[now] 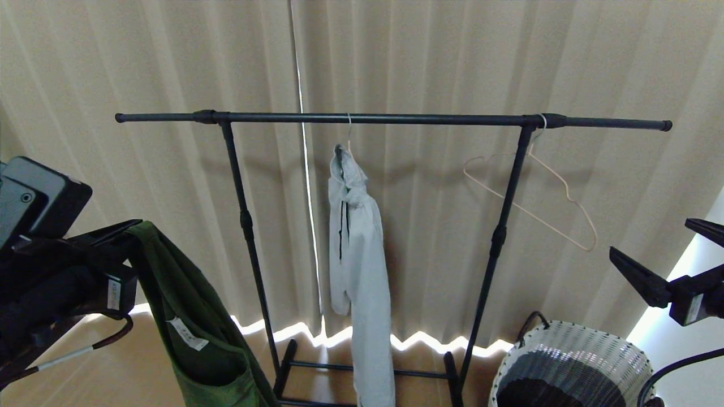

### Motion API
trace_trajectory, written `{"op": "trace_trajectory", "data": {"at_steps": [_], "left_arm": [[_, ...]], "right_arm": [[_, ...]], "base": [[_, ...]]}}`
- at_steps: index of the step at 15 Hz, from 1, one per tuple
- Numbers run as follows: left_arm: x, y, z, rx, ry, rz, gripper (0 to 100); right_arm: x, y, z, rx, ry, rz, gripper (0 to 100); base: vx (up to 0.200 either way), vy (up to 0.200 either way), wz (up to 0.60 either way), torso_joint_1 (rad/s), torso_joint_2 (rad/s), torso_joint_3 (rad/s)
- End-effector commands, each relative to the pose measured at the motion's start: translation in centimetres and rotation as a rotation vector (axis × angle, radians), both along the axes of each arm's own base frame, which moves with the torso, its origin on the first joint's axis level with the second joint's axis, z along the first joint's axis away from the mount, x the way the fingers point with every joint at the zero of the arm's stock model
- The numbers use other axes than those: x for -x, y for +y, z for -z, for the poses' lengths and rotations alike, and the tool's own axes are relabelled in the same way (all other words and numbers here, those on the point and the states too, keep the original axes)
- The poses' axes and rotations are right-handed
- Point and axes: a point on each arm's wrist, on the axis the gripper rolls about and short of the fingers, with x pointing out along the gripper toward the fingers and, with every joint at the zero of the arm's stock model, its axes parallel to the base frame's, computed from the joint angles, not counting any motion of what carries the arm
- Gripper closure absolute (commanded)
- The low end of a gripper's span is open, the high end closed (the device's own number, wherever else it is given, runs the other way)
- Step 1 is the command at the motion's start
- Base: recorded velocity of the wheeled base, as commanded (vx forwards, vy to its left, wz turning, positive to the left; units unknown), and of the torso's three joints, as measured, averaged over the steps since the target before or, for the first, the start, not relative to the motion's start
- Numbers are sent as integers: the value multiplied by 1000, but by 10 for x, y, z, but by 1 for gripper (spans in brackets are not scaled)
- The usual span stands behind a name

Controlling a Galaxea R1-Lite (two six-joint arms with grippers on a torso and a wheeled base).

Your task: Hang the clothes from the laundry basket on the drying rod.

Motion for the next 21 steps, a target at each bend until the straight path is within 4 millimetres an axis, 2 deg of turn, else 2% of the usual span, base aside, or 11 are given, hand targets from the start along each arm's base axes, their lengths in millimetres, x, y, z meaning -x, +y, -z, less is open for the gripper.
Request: {"op": "trace_trajectory", "data": {"at_steps": [1, 3, 11, 18, 21], "left_arm": [[3, 1, -1, 2, -9, 0, 100], [3, 5, -2, 5, -13, -27, 100], [2, 6, 0, 6, -7, -30, 100], [3, 6, 1, 5, -3, -28, 100], [4, 6, 4, 0, 6, -25, 100]], "right_arm": [[-12, -1, -3, -10, 63, 19, 0], [-15, -3, -11, -67, 167, 48, 0], [-10, -4, -9, -74, 182, 53, 0], [-10, -4, -9, -74, 182, 53, 0], [-10, -4, -9, -74, 182, 53, 0]], "base": [[0, 0, 0, 0, 0, 0], [0, 0, 0, 0, 0, 0], [0, 0, 0, 0, 0, 0], [0, -200, 0, 2, 1, -1], [0, 0, 0, 0, 0, 0]]}}
